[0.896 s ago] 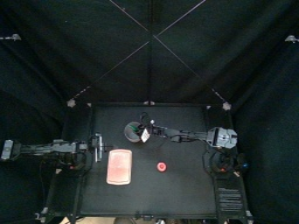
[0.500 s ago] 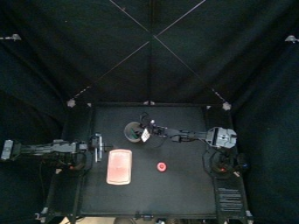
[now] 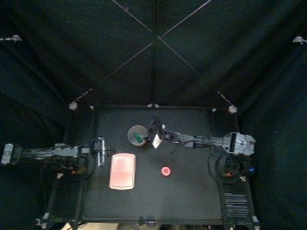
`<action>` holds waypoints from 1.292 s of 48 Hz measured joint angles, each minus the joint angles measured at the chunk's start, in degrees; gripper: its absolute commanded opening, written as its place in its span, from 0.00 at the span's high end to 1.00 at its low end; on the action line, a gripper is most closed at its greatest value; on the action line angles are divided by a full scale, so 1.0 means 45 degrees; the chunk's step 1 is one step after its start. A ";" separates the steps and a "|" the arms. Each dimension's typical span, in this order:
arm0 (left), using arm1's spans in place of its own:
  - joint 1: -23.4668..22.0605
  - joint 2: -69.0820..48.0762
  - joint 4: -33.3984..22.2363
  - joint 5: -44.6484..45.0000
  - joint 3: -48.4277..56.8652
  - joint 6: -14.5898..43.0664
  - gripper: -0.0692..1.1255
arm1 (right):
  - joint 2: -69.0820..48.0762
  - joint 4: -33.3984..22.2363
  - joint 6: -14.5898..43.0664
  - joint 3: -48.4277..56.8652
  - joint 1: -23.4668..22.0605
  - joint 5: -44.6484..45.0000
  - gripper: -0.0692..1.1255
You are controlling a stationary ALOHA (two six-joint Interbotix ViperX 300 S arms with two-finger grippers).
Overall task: Pick the green pepper then place it in the grey bowl
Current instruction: Drop green pepper in the grey bowl and return to neutral
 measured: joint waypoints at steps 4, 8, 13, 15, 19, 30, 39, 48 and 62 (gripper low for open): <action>0.0000 -0.0020 0.0000 0.0000 0.0020 0.0020 0.86 | -0.0820 0.0078 0.0039 0.1113 0.0020 -0.0703 0.19; 0.0020 -0.0020 0.0000 0.0020 0.0039 0.0020 0.86 | -0.1621 0.0254 0.0039 0.2148 0.0000 -0.1426 0.19; 0.0078 -0.0078 0.0000 0.0020 0.0039 0.0020 0.86 | -0.2461 0.0430 0.0039 0.3340 -0.0020 -0.2246 0.19; 0.0117 -0.0098 -0.0020 0.0020 0.0039 0.0039 0.86 | -0.2734 0.0430 0.0020 0.3730 -0.0020 -0.2461 0.19; 0.0156 -0.0137 0.0000 0.0000 0.0039 0.0039 0.85 | -0.3281 0.0430 -0.0020 0.4473 -0.0039 -0.2676 0.19; 0.0195 -0.0176 0.0000 -0.0020 0.0039 0.0000 0.86 | -0.4336 -0.0078 -0.0078 0.5645 -0.0078 -0.2734 0.19; 0.0273 -0.0195 -0.0020 -0.0020 0.0039 0.0000 0.86 | -0.4746 -0.0566 -0.0020 0.5859 0.0078 -0.2734 0.19; 0.0332 -0.0195 -0.0020 -0.0020 0.0137 0.0000 0.85 | -0.4766 -0.0645 -0.0020 0.5937 0.0313 -0.2734 0.19; 0.0410 -0.0195 -0.0430 0.0000 0.0332 -0.0039 0.85 | -0.4766 -0.0645 -0.0020 0.5937 0.0527 -0.2754 0.19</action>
